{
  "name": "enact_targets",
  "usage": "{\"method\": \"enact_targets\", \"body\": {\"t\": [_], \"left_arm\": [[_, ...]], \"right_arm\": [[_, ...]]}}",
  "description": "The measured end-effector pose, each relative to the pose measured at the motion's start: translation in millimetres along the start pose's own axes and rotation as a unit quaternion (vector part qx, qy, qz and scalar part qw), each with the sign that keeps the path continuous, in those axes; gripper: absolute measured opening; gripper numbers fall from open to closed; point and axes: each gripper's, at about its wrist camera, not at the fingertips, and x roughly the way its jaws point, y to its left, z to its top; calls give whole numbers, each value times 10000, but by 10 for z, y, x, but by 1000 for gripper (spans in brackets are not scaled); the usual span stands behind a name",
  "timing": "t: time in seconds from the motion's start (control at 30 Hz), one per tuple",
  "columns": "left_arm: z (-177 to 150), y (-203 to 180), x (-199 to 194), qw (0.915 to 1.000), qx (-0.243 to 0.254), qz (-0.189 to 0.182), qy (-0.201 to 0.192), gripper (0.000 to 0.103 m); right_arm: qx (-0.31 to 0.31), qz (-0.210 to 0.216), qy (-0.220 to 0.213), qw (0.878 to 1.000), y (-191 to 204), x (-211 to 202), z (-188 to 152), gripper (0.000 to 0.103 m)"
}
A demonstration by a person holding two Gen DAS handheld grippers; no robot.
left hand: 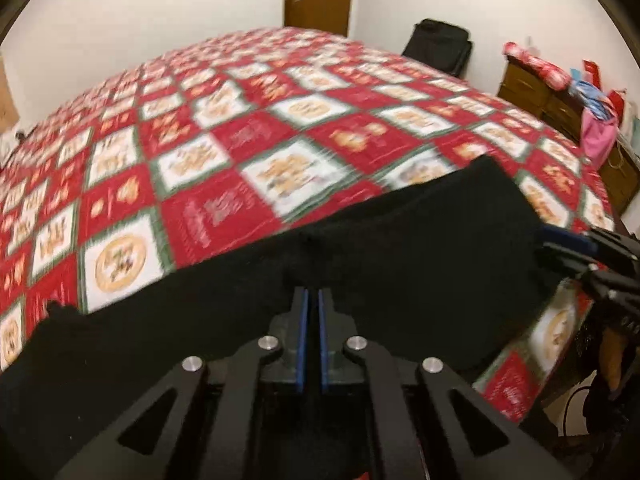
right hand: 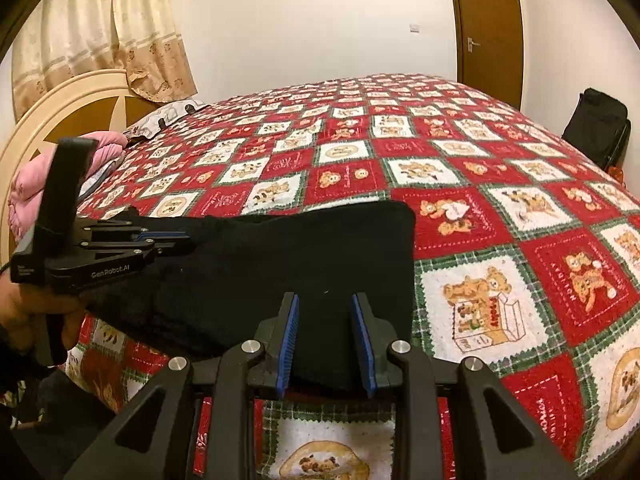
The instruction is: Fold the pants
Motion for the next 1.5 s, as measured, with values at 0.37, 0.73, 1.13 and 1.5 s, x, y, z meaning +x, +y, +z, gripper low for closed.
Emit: {"method": "enact_targets", "body": {"t": [0.37, 0.73, 1.13, 1.5], "left_arm": [[-85, -69, -98, 9998, 149, -119, -79, 8], [-383, 685, -575, 9962, -401, 631, -454, 47], [-894, 1549, -926, 9843, -1264, 1134, -487, 56], [-1251, 2267, -1314, 9612, -1871, 1888, -739, 57]], "right_arm": [[65, 151, -70, 9998, 93, 35, 101, 42], [-405, 666, 437, 9960, 684, 424, 276, 42], [-787, 274, 1029, 9912, 1332, 879, 227, 28], [-950, 501, 1113, 9880, 1523, 887, 247, 7]]}}
